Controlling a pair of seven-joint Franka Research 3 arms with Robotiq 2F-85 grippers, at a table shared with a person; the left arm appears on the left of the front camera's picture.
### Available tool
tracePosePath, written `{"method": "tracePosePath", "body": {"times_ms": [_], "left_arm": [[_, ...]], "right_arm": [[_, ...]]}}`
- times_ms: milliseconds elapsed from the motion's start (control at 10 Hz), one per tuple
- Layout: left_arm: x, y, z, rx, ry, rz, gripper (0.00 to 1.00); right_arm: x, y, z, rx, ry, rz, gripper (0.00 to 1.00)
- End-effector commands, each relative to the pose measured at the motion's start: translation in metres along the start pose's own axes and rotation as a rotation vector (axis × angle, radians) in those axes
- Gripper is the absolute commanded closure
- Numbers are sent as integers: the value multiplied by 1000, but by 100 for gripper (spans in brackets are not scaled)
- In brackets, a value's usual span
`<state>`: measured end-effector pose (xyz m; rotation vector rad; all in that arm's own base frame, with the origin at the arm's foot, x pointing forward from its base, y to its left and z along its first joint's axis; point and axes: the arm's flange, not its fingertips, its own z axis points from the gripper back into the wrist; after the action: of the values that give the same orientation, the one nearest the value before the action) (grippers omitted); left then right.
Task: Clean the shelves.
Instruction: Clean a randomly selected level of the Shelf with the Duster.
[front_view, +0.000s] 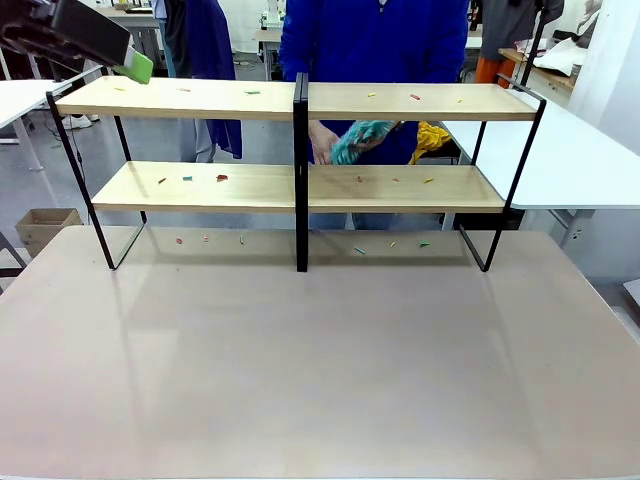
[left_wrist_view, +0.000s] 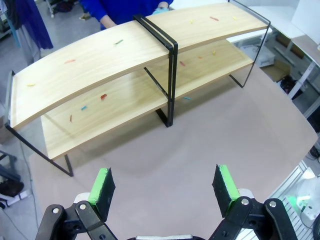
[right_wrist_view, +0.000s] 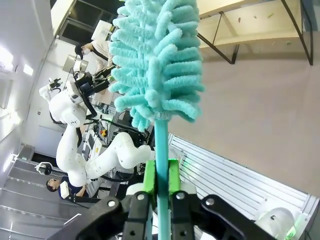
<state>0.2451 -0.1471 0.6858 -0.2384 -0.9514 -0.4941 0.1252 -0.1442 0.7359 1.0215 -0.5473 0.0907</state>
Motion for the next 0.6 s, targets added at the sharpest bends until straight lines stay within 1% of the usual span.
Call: {"method": "tracePosePath", "body": {"times_ms": [0,100,200,300,400,500], "left_arm": [[0,2,-1,-11,-7,3,0],[0,2,-1,-11,-7,3,0],[0,2,-1,-11,-7,3,0],[0,2,-1,-11,-7,3,0],[0,2,-1,-11,-7,3,0],[0,2,-1,-11,-7,3,0]], "right_arm": [[-4,5,5,13,-5,31,90],[-4,5,5,13,-5,31,90],[0,0,0,2,-1,0,88],[-21,4,-25,-90,73,78,88],[-38,-5,-76,-153,201,123,88],[-53,-24,-134,-167,341,125,88]]}}
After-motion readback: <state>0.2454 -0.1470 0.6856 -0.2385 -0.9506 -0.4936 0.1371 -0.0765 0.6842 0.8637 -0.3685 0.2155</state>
